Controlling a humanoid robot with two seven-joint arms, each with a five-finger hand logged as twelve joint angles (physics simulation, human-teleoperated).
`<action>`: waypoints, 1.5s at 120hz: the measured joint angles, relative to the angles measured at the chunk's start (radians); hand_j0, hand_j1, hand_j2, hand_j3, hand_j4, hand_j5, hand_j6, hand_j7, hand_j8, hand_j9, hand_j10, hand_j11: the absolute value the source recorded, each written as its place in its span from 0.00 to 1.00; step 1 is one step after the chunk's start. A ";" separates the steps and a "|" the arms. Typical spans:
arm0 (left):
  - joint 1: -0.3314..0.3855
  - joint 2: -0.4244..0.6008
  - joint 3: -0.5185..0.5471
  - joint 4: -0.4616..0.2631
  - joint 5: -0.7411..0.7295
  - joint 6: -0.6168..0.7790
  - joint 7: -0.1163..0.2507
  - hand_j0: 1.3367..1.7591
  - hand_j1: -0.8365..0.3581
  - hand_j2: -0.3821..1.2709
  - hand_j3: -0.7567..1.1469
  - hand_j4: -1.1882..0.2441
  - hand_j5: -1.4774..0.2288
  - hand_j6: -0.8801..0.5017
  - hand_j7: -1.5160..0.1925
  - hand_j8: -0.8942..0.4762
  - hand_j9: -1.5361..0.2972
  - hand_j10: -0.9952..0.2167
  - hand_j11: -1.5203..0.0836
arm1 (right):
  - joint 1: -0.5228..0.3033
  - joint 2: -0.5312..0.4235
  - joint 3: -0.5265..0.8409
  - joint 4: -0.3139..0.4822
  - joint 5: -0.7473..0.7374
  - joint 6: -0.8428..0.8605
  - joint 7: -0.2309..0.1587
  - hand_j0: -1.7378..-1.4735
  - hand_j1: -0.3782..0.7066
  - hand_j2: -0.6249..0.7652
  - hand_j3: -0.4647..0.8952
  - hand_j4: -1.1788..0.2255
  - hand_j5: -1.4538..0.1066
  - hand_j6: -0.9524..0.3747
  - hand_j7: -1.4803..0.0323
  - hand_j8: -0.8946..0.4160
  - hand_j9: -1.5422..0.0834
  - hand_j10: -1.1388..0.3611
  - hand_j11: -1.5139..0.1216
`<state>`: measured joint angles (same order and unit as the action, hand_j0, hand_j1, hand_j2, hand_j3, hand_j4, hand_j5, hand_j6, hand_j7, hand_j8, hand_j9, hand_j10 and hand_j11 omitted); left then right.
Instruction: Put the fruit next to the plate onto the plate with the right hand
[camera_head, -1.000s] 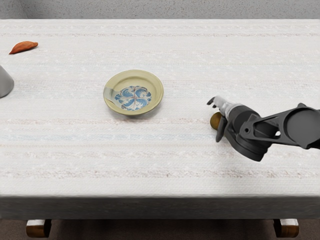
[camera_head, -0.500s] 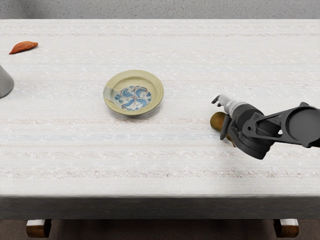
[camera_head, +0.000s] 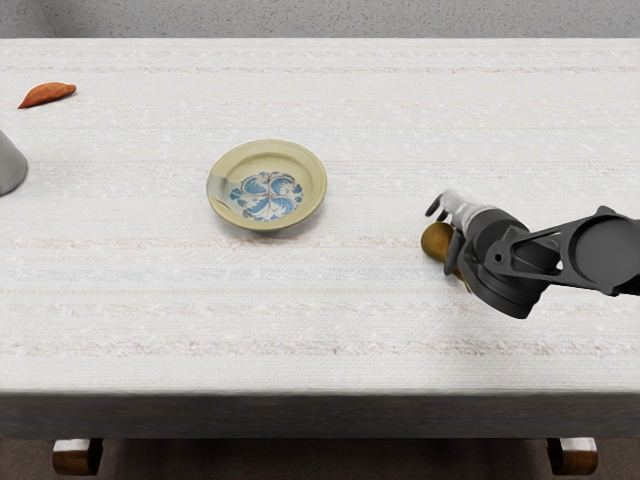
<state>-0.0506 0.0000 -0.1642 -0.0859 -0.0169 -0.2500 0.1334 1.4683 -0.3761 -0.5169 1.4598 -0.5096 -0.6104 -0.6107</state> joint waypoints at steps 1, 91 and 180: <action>0.000 0.000 0.000 0.000 0.000 0.000 0.000 0.76 0.99 0.23 0.40 0.83 0.87 0.64 0.89 0.65 0.84 0.82 0.95 | 0.000 0.000 0.000 0.000 0.000 0.000 0.000 0.30 0.40 0.44 0.34 0.58 0.62 0.44 0.67 0.41 0.65 0.52 0.63; 0.001 0.000 0.000 0.000 0.000 0.000 0.000 0.76 0.99 0.23 0.40 0.83 0.87 0.64 0.89 0.65 0.84 0.82 0.95 | 0.001 0.014 -0.001 -0.008 -0.001 -0.001 -0.002 0.31 0.49 0.52 0.34 0.49 0.52 0.44 0.56 0.34 0.56 0.43 0.54; 0.000 0.000 0.000 0.000 0.000 0.000 0.000 0.76 0.99 0.23 0.40 0.83 0.87 0.64 0.89 0.65 0.84 0.82 0.95 | 0.002 0.013 -0.002 -0.009 -0.003 0.001 -0.002 0.31 0.53 0.62 0.34 0.44 0.43 0.45 0.47 0.36 0.47 0.37 0.45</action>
<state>-0.0506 0.0000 -0.1641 -0.0859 -0.0169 -0.2500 0.1335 1.4700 -0.3632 -0.5185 1.4512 -0.5127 -0.6095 -0.6129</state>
